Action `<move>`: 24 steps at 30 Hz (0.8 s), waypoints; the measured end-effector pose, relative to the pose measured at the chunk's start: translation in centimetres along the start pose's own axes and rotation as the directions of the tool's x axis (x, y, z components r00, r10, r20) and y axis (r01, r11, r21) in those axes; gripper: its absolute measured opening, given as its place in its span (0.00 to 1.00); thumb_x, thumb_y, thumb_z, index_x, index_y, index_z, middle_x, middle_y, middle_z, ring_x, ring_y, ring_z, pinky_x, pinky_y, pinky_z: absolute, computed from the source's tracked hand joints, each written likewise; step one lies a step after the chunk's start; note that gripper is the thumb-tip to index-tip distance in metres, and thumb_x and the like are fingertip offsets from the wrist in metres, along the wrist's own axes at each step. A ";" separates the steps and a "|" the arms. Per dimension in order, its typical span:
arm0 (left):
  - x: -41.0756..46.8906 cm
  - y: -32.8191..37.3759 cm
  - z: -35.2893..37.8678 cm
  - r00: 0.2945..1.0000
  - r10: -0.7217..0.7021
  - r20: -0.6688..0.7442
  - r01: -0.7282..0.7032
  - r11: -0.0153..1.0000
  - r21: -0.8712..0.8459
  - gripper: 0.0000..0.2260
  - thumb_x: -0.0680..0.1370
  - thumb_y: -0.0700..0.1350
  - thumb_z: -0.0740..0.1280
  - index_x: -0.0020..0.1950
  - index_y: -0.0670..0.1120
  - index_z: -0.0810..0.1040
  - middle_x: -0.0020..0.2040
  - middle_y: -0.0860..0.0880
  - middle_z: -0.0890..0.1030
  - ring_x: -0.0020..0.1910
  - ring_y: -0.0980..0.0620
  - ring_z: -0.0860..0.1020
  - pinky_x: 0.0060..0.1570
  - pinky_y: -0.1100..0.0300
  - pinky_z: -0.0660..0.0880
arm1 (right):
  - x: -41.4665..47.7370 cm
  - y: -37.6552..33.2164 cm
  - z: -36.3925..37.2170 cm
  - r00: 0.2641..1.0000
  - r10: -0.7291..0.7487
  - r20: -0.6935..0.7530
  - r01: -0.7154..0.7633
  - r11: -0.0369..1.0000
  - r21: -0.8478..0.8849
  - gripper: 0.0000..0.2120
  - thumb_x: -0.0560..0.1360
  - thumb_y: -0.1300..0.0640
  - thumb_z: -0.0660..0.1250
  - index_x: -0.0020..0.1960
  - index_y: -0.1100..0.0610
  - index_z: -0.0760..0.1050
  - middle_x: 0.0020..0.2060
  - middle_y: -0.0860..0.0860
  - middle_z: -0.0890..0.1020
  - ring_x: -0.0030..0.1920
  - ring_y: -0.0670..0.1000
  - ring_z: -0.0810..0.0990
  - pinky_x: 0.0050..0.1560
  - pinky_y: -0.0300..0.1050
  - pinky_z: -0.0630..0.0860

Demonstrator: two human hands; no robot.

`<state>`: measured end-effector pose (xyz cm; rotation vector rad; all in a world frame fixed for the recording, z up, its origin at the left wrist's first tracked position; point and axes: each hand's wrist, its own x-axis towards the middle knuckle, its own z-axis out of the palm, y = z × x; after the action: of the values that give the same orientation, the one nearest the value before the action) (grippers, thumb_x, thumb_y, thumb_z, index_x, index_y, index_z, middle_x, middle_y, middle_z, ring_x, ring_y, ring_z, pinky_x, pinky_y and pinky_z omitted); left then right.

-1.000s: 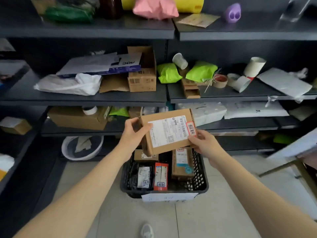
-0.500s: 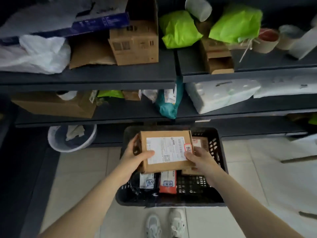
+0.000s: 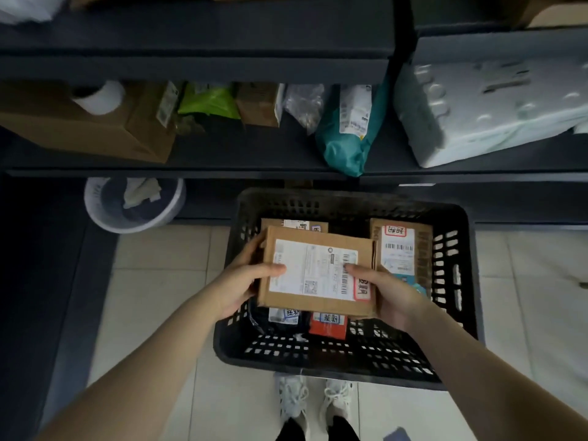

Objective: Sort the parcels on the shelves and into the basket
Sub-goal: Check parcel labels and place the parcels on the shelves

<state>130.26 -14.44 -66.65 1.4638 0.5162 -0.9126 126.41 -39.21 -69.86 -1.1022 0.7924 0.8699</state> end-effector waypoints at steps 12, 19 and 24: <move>2.2 -2.2 -1.8 0.856 0.425 -0.294 -0.130 0.727 0.674 0.21 0.77 0.46 0.67 0.70 0.48 0.69 0.67 0.50 0.73 0.67 0.52 0.69 0.67 0.56 0.66 | 4.7 -0.3 1.7 0.961 -0.121 -0.248 0.128 0.992 0.012 0.23 0.71 0.52 0.73 0.62 0.48 0.69 0.46 0.50 0.83 0.43 0.51 0.82 0.31 0.42 0.74; 3.5 -5.6 -7.3 0.827 0.414 -0.381 0.107 0.550 0.829 0.24 0.78 0.49 0.66 0.72 0.43 0.67 0.67 0.43 0.71 0.66 0.45 0.69 0.67 0.54 0.65 | 12.8 0.1 5.5 0.928 -0.269 -0.258 0.245 0.962 -0.124 0.19 0.75 0.54 0.69 0.64 0.53 0.71 0.53 0.51 0.82 0.43 0.47 0.80 0.36 0.41 0.77; 4.0 -7.6 -8.1 0.854 0.447 -0.264 -0.048 0.575 0.817 0.13 0.79 0.42 0.64 0.63 0.48 0.77 0.54 0.47 0.81 0.50 0.52 0.78 0.49 0.65 0.71 | 15.7 1.4 5.7 0.884 -0.337 -0.323 0.252 0.927 -0.276 0.22 0.72 0.62 0.70 0.65 0.53 0.72 0.54 0.49 0.82 0.54 0.52 0.80 0.59 0.53 0.77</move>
<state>128.53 -6.40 -75.10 2.5494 0.1848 -0.5526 132.78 -30.49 -82.61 -1.5749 0.8118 0.5047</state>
